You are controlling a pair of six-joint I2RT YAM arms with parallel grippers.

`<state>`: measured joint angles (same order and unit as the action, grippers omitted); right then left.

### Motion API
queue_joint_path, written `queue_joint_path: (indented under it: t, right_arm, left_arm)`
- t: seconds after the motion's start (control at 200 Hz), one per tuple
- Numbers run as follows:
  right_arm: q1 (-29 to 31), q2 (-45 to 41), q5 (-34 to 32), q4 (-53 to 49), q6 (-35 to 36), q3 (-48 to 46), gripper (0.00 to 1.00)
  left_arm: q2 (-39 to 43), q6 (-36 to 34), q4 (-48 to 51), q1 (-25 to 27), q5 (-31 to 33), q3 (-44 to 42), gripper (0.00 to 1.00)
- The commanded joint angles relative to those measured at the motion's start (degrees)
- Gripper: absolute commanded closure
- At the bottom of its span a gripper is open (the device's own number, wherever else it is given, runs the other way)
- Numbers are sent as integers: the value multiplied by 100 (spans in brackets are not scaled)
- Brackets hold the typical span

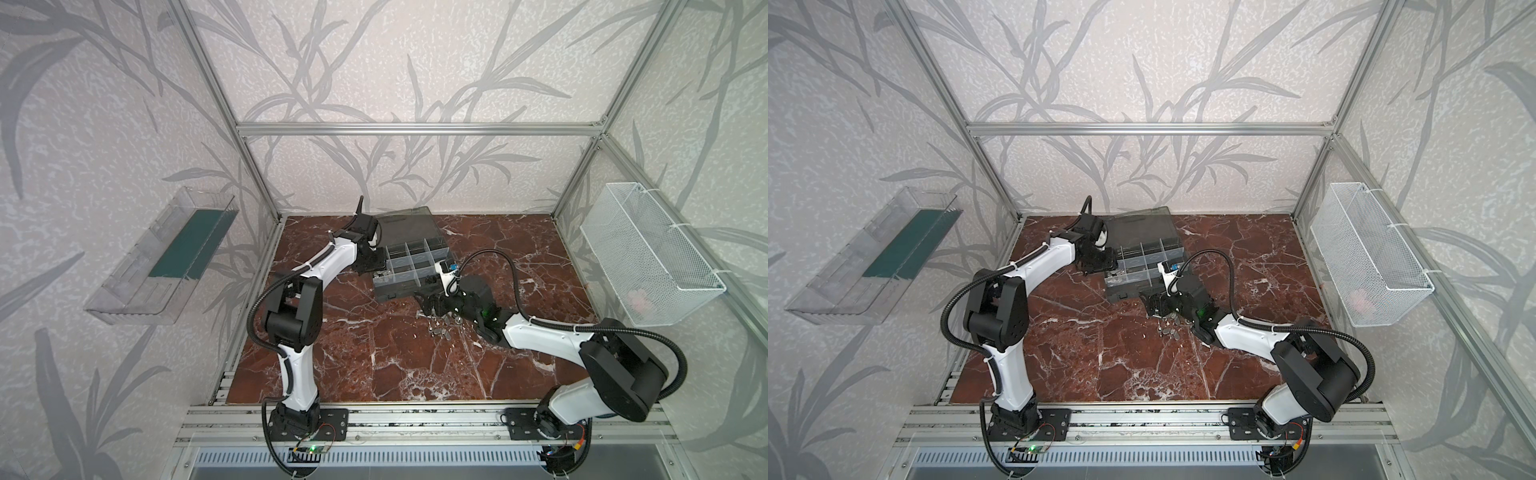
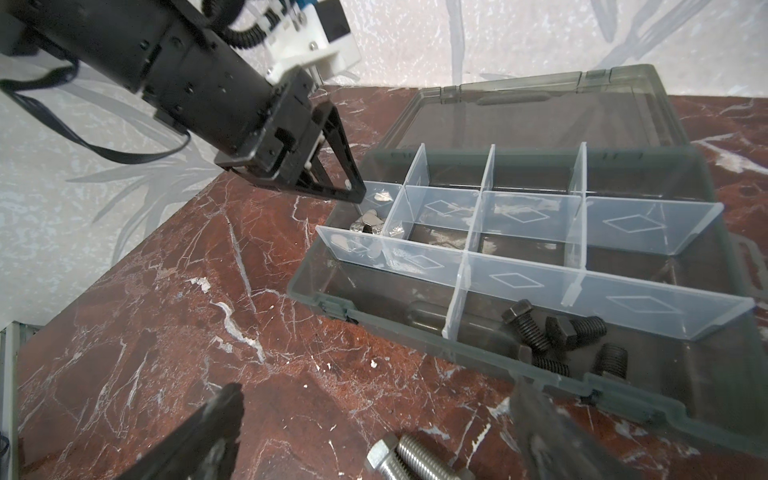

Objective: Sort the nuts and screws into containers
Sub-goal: 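Open the left gripper to drop the wing nut into the compartment, then move the left gripper back down to the pile beside the box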

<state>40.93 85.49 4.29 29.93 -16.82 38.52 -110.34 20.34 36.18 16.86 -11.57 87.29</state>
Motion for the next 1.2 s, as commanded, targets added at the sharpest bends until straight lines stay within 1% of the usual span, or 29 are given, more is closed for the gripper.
queue_joint_path:
  t: [0.0,0.19,0.27,0.34,0.465,0.565,0.635,0.805,0.9,1.01,1.195]
  right_arm:
    - [-6,-32,-195,-92,11,177,1]
    - [-1,-102,-424,-189,18,156,1]
    - [-6,-169,-533,-198,51,114,1]
    - [-6,-255,-699,-233,94,82,1]
    - [-23,-429,-1081,-276,135,-21,1]
    - [-92,-543,-1434,-375,93,-89,1]
    - [-235,-579,-1577,-471,-48,-125,1]
    - [-792,-646,-1366,-504,-725,-341,1]
    - [-1057,-666,-1296,-493,-984,-454,1]
    - [-1235,-657,-1236,-441,-1236,-551,1]
    - [-1319,-622,-1203,-374,-1374,-625,1]
  left_arm:
    - [499,-176,-177,60,84,-188,39]
    - [820,-318,-472,267,103,-408,18]
    - [907,-337,-438,394,120,-406,13]
    - [1010,-273,-342,531,133,-401,12]
    - [1260,-78,-87,782,207,-436,11]
    - [1522,237,-19,886,31,-656,11]
    - [1723,409,-49,981,-87,-959,11]
    - [2069,758,-226,1457,-164,-1732,13]
    - [2129,958,-364,1748,-82,-2093,15]
    - [2130,1293,-764,2054,-86,-2508,19]
    - [1642,1552,-1033,2712,-87,-2438,23]
